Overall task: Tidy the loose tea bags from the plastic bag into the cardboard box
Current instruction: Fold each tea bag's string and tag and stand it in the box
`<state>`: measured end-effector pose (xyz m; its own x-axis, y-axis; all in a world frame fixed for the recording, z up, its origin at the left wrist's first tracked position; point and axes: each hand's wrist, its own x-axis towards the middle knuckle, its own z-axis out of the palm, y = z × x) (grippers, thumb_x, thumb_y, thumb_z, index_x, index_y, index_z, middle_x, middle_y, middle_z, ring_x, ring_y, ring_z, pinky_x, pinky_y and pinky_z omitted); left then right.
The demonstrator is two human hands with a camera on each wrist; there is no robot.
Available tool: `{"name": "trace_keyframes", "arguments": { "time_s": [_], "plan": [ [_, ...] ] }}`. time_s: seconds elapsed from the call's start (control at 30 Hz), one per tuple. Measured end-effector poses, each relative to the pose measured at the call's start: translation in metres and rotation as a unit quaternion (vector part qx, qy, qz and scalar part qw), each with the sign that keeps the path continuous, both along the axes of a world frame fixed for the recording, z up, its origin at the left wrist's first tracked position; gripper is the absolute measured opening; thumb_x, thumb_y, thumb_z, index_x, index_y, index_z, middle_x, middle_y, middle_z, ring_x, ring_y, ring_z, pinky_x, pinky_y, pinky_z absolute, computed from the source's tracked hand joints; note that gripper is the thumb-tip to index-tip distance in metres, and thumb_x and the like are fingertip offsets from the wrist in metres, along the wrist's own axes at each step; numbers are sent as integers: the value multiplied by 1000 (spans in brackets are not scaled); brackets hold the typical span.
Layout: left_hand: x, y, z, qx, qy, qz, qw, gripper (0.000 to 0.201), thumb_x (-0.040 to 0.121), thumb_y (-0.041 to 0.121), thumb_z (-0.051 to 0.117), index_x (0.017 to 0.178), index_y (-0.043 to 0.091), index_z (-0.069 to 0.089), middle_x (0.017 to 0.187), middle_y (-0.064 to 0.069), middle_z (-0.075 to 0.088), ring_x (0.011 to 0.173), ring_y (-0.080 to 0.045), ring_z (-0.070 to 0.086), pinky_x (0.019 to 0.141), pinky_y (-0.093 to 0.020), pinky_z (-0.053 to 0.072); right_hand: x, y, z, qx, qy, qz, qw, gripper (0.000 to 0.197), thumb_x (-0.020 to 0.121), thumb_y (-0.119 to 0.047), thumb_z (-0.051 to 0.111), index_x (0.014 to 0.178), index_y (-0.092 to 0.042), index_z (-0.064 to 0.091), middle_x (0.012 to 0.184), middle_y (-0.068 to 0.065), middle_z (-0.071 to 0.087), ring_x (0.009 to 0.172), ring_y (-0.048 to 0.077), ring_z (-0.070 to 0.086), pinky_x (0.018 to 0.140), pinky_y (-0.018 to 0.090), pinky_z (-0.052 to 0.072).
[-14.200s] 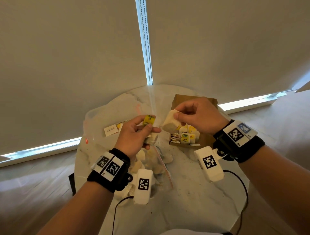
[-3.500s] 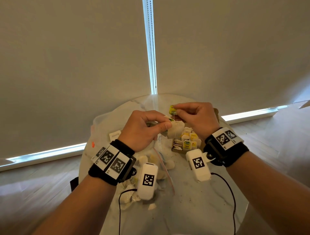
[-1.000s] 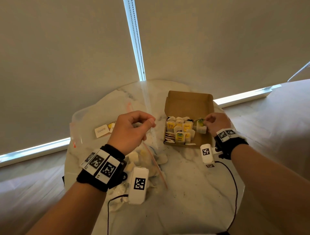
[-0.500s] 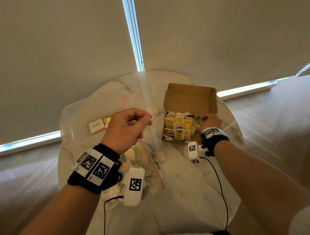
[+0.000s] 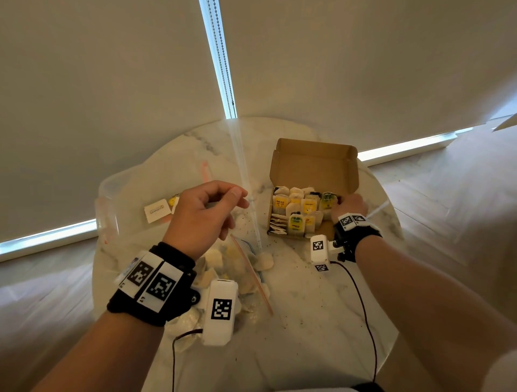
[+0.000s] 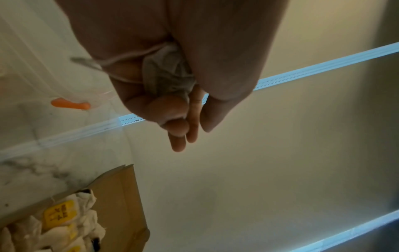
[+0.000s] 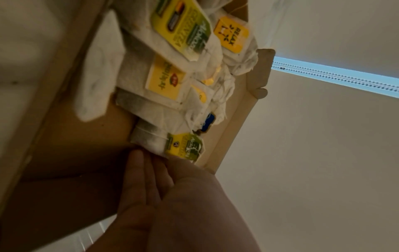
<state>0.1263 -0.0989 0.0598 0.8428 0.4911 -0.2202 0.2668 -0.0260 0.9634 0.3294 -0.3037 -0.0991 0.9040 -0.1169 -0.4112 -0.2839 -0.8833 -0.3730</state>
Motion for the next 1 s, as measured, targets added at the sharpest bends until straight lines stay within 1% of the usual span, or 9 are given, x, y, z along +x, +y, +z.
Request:
{"name": "trace_keyframes", "arguments": {
  "time_s": [0.2,0.27,0.37,0.47,0.53,0.63,0.77,0.87,1.0],
  "plan": [
    [-6,-2,8,-195,-24,14,980,32,104,26,43,108,4,65,95,-12,68,66,-19,55,55,-29,46,-21,-1,44,72,-111,50,990,25,93,-17,60,115,-9,67,115,10,67,109,29,60,88,30,43],
    [-9,-4,12,-244,-35,15,969,37,101,32,44,114,4,62,101,-13,67,73,-19,59,62,-31,51,-37,7,75,142,-176,111,968,19,93,-20,62,110,-14,68,103,1,68,100,20,62,92,29,45],
    [-15,-9,16,-315,-54,30,947,44,94,38,47,118,4,59,111,-18,62,82,-23,63,71,-32,57,-76,22,122,268,-240,257,897,14,92,-27,63,102,-19,69,92,-10,65,83,6,61,81,32,56],
    [-22,-14,20,-357,-52,42,932,48,99,41,42,125,4,56,118,-21,57,94,-27,62,81,-35,57,-122,33,157,332,-267,405,809,27,86,-41,65,100,-19,73,95,-7,65,84,3,58,75,19,49],
    [-28,-18,23,-376,-53,30,925,52,100,47,42,130,6,54,121,-20,55,100,-29,60,89,-39,53,-143,40,164,320,-265,463,783,36,79,-46,70,105,-21,72,99,-6,64,91,8,55,80,19,43],
    [-36,-26,23,-386,-52,10,921,58,94,50,47,134,9,52,121,-17,59,108,-31,58,101,-43,47,-156,47,164,312,-245,496,772,42,75,-39,77,112,-20,70,102,-2,65,91,16,57,81,29,47],
    [-44,-28,21,-390,-68,-23,918,49,84,27,57,128,5,56,110,-14,62,97,-29,60,87,-41,50,-158,43,167,339,-242,473,776,18,85,-18,72,102,-17,75,92,-2,70,76,7,59,73,30,51],
    [-46,-29,20,-271,-15,-69,960,48,76,6,55,123,5,61,104,-11,67,93,-26,65,84,-44,53,-149,32,174,349,-191,428,811,16,90,-19,67,104,-21,75,91,-7,71,79,6,62,74,27,52],
    [-42,-32,14,-78,17,-62,995,21,92,-1,62,103,15,69,88,-3,72,84,-21,69,75,-37,57,-135,26,180,345,-152,415,828,14,90,-18,68,102,-19,76,86,-10,72,78,6,66,72,21,53]
  ]
}}
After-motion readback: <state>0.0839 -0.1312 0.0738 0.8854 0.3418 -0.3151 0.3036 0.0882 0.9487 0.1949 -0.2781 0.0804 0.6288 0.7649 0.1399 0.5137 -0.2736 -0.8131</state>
